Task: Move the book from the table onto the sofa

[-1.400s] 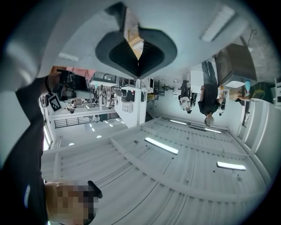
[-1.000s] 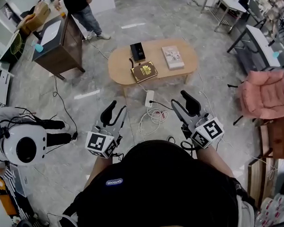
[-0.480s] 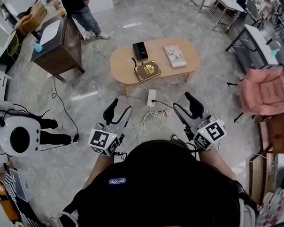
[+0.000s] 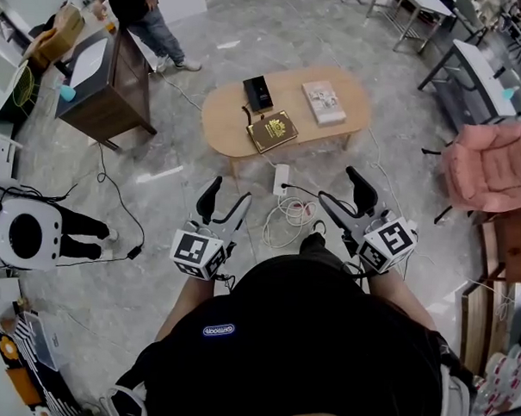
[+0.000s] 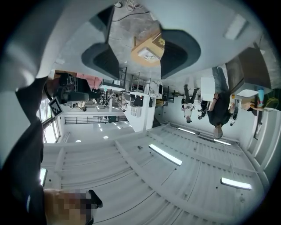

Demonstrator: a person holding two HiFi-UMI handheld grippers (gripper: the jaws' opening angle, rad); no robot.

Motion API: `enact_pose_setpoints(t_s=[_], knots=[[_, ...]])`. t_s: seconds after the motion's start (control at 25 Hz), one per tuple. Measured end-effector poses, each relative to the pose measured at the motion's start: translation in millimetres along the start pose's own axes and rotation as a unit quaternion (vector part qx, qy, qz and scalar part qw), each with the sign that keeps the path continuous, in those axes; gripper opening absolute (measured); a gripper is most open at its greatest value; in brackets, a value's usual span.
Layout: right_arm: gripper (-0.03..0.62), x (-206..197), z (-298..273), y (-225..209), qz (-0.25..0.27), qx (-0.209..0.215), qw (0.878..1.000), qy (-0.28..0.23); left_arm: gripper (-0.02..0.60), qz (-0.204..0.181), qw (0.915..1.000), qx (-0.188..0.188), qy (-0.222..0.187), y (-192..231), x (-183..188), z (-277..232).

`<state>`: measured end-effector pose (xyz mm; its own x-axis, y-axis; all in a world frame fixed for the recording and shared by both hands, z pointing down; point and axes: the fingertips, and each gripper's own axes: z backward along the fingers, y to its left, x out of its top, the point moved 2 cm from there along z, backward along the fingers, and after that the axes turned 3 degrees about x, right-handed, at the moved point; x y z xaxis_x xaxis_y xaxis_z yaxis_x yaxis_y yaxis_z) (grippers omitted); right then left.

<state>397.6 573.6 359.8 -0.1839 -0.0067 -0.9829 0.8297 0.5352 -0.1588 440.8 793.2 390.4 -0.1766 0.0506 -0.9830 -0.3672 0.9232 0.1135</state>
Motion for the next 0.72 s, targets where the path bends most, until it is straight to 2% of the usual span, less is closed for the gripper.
enact_pose_setpoints(t_s=[0.32, 0.72], knots=[[0.46, -11.6, -23.3, -42.7, -0.012, 0.0, 1.0, 0.007, 0.319, 0.001, 0.9997, 0.012, 0.019, 0.6, -4.5, -41.5], [0.492, -25.2, -26.4, -95.3, -0.035, -0.003, 0.999, 0.024, 0.339, 0.006, 0.9989, 0.022, 0.042, -5.4, -14.3, -90.1]])
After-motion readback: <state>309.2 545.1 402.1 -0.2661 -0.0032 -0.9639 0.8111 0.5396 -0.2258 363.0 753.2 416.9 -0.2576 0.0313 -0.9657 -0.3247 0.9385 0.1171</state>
